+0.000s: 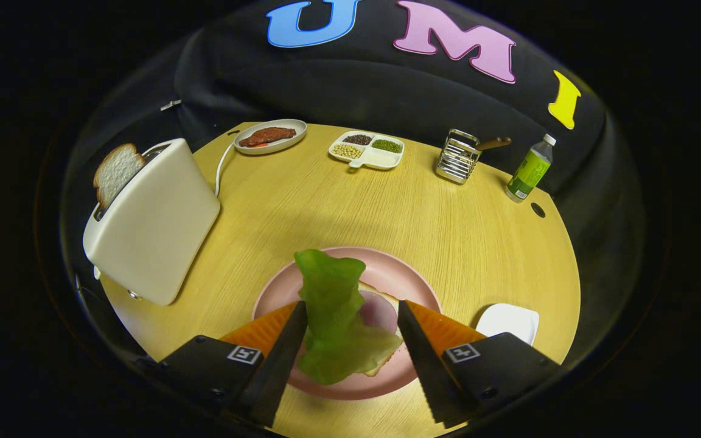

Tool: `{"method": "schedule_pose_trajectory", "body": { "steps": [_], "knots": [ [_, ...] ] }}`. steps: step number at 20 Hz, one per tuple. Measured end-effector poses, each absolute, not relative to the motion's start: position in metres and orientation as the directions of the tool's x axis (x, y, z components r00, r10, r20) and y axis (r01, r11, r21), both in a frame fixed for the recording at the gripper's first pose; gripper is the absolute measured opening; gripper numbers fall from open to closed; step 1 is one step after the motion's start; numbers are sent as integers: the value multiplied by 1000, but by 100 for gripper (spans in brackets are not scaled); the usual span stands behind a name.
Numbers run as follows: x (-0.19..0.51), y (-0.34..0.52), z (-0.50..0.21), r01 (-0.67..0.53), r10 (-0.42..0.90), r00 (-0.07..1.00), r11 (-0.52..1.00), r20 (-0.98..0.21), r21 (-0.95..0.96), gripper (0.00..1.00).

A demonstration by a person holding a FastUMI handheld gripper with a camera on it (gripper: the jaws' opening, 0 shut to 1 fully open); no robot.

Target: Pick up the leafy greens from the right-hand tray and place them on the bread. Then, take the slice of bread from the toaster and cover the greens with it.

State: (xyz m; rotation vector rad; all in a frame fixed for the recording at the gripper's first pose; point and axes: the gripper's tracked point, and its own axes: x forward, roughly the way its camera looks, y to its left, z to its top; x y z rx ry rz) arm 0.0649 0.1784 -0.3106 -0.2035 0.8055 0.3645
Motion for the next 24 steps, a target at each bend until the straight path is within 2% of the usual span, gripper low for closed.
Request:
{"method": "schedule_pose_trajectory", "body": {
  "steps": [1, 9, 16, 24],
  "knots": [
    [64, 179, -305, -388, 241, 643, 921, -727, -38, 99],
    [52, 192, -267, -420, 304, 685, 907, -662, -18, 99],
    [14, 251, -213, -550, 474, 664, 834, -578, 53, 99],
    [-17, 360, -129, -687, 666, 612, 715, -428, 130, 99]
  ]
}}
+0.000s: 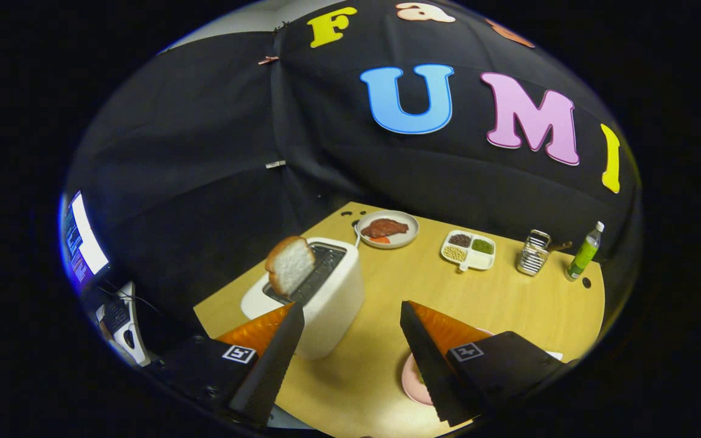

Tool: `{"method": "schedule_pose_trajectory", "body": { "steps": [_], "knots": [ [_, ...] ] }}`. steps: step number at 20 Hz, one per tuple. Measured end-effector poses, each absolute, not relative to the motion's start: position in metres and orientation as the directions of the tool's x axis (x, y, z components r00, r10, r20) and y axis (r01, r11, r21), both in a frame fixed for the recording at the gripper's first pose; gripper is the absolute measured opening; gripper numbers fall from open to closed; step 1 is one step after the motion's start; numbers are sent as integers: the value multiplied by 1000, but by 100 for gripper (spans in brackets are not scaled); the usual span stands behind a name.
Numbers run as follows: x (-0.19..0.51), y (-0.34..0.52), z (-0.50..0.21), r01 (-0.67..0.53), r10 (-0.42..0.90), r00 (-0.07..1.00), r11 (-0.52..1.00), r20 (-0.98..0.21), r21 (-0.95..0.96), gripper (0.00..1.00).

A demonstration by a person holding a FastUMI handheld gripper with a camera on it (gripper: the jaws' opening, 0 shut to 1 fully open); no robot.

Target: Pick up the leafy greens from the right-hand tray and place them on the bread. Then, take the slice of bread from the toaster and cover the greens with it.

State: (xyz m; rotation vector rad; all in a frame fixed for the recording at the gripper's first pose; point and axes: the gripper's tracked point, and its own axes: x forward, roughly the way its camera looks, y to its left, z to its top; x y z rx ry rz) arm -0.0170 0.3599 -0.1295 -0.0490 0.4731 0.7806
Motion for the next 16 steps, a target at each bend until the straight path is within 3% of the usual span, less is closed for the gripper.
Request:
{"method": "schedule_pose_trajectory", "body": {
  "steps": [16],
  "knots": [
    [8, 518, -176, -700, 655, 569, 703, -497, 124, 99]
  ]
}}
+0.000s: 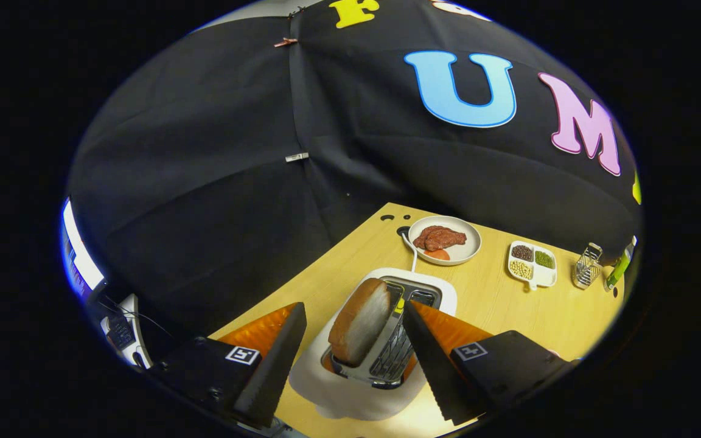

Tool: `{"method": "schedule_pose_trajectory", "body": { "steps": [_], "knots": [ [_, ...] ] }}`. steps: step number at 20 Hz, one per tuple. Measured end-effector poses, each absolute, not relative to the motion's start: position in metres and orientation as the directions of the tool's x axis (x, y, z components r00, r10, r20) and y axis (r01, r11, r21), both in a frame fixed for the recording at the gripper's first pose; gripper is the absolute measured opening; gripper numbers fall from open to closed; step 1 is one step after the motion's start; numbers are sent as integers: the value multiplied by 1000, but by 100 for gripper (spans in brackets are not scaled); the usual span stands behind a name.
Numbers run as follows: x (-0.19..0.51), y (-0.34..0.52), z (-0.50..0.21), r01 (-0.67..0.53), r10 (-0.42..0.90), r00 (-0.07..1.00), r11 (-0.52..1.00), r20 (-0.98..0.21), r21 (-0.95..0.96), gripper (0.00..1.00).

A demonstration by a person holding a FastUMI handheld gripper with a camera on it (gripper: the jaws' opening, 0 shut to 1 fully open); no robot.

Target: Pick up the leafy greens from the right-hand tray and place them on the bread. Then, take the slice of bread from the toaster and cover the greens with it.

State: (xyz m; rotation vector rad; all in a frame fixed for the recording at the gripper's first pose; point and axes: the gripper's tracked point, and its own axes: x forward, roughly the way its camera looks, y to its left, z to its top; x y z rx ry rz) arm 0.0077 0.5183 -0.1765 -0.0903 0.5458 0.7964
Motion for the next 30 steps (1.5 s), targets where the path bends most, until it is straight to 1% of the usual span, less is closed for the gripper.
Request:
{"method": "schedule_pose_trajectory", "body": {
  "steps": [4, 6, 11, 12, 14, 20, 21, 25, 30],
  "knots": [
    [20, 527, -201, -687, 617, 574, 721, -538, 94, 99],
    [23, 527, -206, -676, 608, 577, 730, -545, 99, 93],
    [23, 529, -209, -662, 597, 575, 741, -560, 112, 39],
    [27, 522, -210, -640, 568, 596, 763, -567, 92, 36],
    [26, 520, -211, -613, 563, 592, 779, -577, 131, 19],
    [25, 516, -197, -621, 603, 562, 760, -567, 193, 13],
    [26, 515, -190, -621, 611, 565, 757, -555, 201, 12],
    [28, 501, -152, -617, 632, 592, 755, -500, 223, 11],
    [47, 462, -109, -579, 635, 641, 769, -432, 271, 11]
  ]
}}
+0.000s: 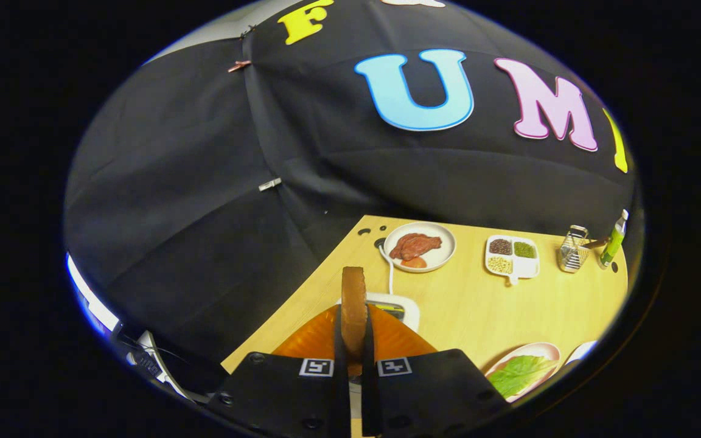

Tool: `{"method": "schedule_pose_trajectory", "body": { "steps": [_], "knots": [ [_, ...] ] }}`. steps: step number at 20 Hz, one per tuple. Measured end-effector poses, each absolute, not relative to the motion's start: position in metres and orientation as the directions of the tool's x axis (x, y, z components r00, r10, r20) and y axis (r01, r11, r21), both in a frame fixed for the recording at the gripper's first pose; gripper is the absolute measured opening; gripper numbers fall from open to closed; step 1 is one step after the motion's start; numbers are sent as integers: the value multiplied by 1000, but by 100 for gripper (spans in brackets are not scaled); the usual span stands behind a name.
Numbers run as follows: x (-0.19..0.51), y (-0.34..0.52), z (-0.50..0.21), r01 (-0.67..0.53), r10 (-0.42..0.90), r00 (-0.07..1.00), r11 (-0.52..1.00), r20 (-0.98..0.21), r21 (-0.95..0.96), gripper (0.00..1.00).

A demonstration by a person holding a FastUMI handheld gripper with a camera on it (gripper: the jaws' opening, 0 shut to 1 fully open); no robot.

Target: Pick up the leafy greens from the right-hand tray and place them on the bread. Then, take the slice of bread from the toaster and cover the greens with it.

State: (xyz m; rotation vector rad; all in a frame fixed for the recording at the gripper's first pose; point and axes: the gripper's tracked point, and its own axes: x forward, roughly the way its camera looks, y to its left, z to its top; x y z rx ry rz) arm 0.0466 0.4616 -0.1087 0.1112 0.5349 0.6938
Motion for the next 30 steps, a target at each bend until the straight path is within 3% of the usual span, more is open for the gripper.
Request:
{"method": "schedule_pose_trajectory", "body": {
  "steps": [6, 17, 30],
  "knots": [
    [71, 377, -108, -514, 573, 709, 819, -412, 255, 11],
    [86, 242, -188, -271, 448, 736, 882, -507, 386, 11],
    [82, 186, -280, -66, 387, 687, 876, -615, 478, 13]
  ]
}}
